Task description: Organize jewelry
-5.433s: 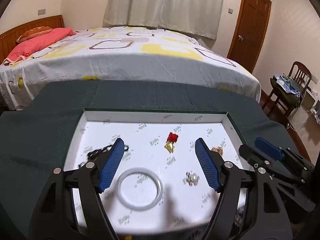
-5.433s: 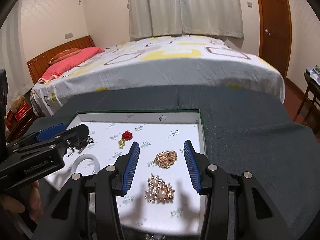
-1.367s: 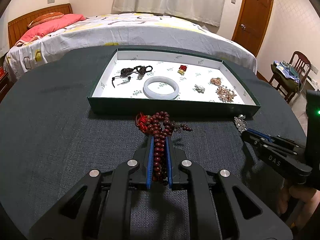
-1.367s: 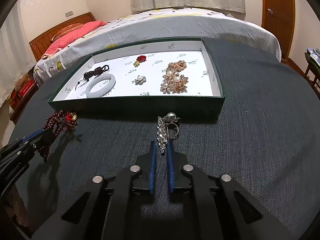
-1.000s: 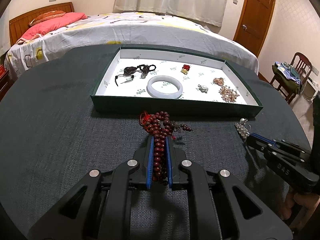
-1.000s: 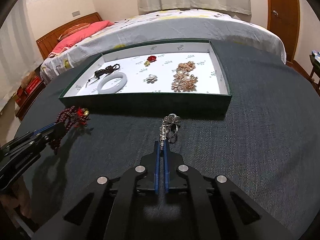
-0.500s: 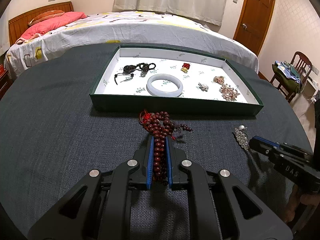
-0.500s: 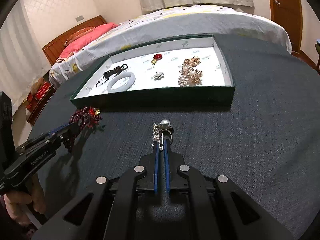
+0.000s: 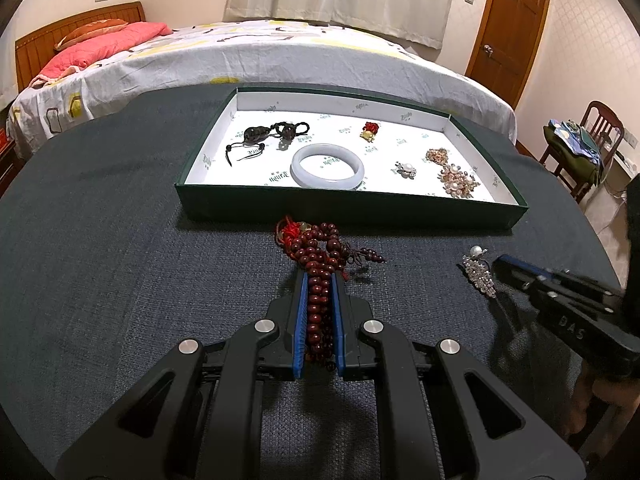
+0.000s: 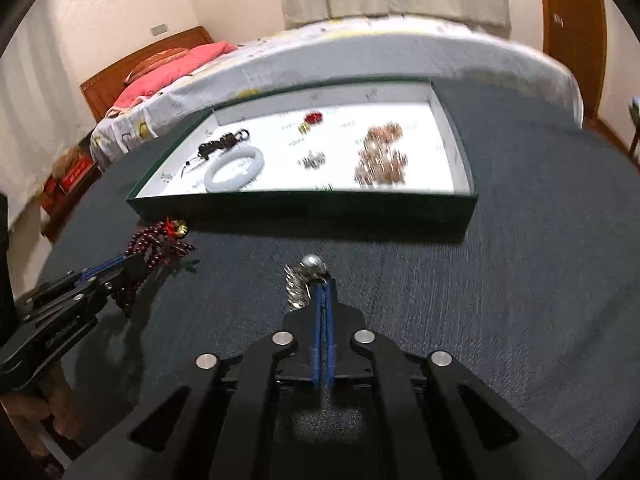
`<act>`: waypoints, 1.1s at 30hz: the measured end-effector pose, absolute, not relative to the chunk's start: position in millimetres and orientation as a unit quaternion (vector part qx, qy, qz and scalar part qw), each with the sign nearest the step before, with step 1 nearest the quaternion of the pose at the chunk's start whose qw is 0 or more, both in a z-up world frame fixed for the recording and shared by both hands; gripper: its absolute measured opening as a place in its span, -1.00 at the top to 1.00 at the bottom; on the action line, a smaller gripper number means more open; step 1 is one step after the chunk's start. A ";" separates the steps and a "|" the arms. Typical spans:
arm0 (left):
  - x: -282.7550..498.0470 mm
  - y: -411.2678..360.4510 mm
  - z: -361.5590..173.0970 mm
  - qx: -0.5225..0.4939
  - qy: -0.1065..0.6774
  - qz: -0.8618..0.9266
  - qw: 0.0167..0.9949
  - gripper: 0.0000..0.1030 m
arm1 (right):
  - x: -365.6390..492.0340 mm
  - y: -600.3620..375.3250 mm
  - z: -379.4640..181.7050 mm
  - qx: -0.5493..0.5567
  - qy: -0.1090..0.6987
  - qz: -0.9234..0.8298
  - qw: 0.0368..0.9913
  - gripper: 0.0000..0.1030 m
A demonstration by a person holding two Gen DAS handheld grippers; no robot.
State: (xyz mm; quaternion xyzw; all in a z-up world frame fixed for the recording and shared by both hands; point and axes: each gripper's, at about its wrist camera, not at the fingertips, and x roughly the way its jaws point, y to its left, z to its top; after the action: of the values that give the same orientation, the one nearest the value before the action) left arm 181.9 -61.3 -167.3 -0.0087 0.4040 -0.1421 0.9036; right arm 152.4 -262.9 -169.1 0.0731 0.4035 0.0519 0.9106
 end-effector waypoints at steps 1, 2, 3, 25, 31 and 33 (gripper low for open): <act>182.3 -61.1 -167.7 -0.009 0.404 -0.142 0.904 0.78 | 152.5 -262.7 -167.3 0.073 0.400 0.051 0.912 0.99; 182.3 -61.5 -167.9 -0.009 0.404 -0.142 0.904 0.78 | 152.0 -263.4 -164.5 0.076 0.395 0.051 0.914 0.99; 182.2 -61.5 -168.0 -0.008 0.404 -0.142 0.904 0.78 | 152.4 -264.0 -163.0 0.076 0.394 0.052 0.914 0.99; 185.9 -62.1 -170.9 -0.010 0.410 -0.143 0.901 0.78 | 160.9 -265.6 -181.7 0.093 0.431 0.065 0.895 0.60; 186.5 -62.0 -172.6 -0.011 0.411 -0.142 0.901 0.78 | 156.5 -255.9 -174.2 0.064 0.419 0.071 0.903 0.99; 186.7 -61.9 -172.8 -0.010 0.411 -0.142 0.901 0.78 | 154.2 -254.9 -166.7 0.059 0.406 0.066 0.909 0.99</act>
State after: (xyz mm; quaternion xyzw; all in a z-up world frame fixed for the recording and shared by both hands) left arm 186.7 -61.9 -172.8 -0.0101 0.4106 -0.1418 0.9007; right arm 154.2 -254.9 -166.7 0.0593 0.4063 0.0665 0.9094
